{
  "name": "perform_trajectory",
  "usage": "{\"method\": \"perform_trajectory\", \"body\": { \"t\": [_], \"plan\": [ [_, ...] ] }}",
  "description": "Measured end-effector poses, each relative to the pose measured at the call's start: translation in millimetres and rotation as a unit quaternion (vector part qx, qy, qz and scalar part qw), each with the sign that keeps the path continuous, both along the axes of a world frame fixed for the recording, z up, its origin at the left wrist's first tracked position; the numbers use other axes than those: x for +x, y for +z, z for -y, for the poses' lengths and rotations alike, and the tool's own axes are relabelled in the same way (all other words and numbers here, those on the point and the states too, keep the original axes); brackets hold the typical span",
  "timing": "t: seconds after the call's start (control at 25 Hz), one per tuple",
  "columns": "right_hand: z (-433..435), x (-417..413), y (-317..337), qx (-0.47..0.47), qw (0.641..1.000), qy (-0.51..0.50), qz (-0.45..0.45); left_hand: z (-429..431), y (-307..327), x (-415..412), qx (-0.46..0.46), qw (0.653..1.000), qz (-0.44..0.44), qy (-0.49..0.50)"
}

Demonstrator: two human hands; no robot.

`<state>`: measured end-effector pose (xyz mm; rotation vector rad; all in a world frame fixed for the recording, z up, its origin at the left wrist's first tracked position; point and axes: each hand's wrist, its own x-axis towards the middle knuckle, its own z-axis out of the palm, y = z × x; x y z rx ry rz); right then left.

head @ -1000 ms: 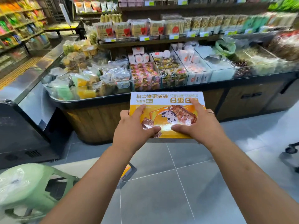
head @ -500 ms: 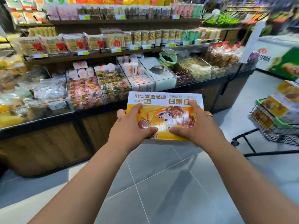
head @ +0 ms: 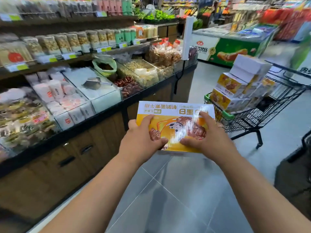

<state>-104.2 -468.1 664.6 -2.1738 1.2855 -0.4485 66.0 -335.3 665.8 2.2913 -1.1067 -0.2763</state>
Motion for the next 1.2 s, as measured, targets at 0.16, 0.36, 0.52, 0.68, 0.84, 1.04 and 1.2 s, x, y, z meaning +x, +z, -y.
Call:
{"method": "perform_trajectory", "body": {
  "t": [0.16,0.36,0.52,0.68,0.84,1.04,1.2],
  "plan": [
    [70.6,13.0,-6.1,0.008,0.998,-0.067,0.020,95.7,-2.8,29.9,0.002,0.998,0.004,-0.068],
    [155.8,6.5,-16.5,0.012,0.988,-0.151,0.038,212.0,-1.6,39.6,0.015,0.988,0.008,-0.151],
    [224.6,-14.6,-25.2,0.014,0.981,-0.189,0.050,294.6,-11.8,24.2,0.015,0.981,-0.002,-0.191],
    [310.9,-46.3,-35.7,0.017,0.975,-0.209,0.072,385.6,-19.9,-4.4,0.020,0.978,-0.022,-0.209],
    [398.6,-74.4,-38.3,0.031,0.969,-0.226,0.095,471.0,-24.6,-31.1,0.010,0.981,-0.051,-0.189],
    [502.9,-100.0,-40.2,0.067,0.961,-0.242,0.119,573.3,-27.1,-56.5,0.009,0.985,-0.102,-0.141],
    [581.3,-101.4,-53.8,0.085,0.961,-0.239,0.114,652.5,-41.6,-53.2,0.032,0.984,-0.107,-0.139]
  ]
}}
